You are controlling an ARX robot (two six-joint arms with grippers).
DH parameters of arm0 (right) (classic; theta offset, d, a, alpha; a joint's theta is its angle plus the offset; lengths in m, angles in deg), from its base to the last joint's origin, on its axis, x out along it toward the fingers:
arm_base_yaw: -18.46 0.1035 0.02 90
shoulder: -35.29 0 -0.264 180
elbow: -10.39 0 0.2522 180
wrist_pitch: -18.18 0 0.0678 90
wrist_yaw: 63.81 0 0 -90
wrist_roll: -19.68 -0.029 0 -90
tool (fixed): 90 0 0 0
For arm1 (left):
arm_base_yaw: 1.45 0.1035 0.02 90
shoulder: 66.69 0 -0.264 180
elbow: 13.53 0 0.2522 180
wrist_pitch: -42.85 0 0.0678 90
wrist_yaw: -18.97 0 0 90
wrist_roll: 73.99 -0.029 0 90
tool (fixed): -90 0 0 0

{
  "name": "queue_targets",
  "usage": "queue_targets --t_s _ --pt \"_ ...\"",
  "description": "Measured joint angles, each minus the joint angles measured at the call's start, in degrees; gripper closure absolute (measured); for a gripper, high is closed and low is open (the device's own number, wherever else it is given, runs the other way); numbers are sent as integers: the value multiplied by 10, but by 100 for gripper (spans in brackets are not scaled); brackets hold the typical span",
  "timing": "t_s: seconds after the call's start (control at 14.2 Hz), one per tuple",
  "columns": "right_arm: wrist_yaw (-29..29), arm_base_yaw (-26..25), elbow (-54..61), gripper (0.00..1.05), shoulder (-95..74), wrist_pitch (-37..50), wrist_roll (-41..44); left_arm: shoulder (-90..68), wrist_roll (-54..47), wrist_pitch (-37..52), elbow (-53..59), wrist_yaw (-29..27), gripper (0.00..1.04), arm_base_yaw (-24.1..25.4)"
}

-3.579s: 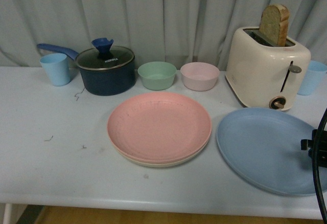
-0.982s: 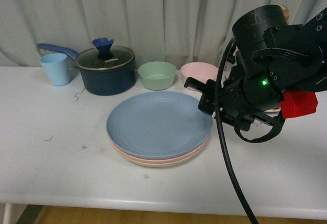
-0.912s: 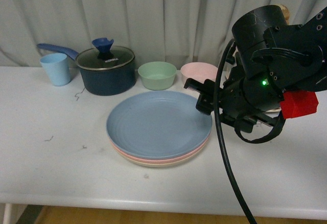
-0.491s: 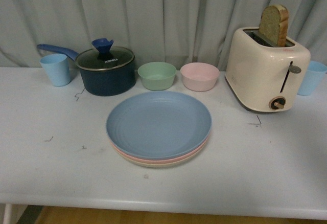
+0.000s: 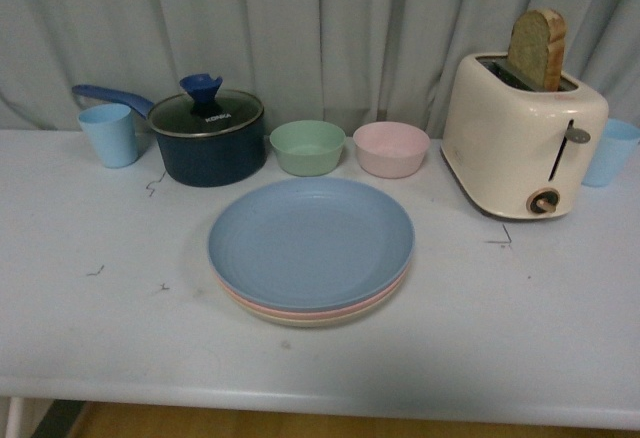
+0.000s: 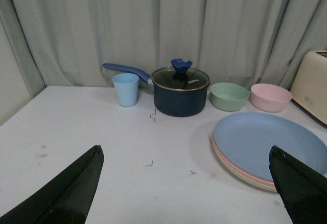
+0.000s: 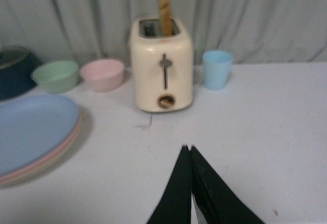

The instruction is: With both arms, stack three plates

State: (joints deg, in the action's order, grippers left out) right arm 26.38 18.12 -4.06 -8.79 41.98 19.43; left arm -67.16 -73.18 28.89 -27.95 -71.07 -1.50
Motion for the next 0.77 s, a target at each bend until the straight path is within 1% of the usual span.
queue_targets --t_s 0.07,0.14,0.28,0.35,0.42,0.77 --pt "-2 3 0 103 80 -49 1 0 0 0 0 1 7 0" --pt "-2 3 1 103 162 -117 1 0 0 0 0 0 7 0" --pt "-2 3 0 103 373 -331 1 0 0 0 0 0 7 0" --pt "-2 3 0 103 429 -365 1 0 0 0 0 0 7 0" --pt "-2 3 0 103 438 -374 1 0 0 0 0 0 7 0" --pt "-2 3 0 103 438 -377 1 0 0 0 0 0 7 0"
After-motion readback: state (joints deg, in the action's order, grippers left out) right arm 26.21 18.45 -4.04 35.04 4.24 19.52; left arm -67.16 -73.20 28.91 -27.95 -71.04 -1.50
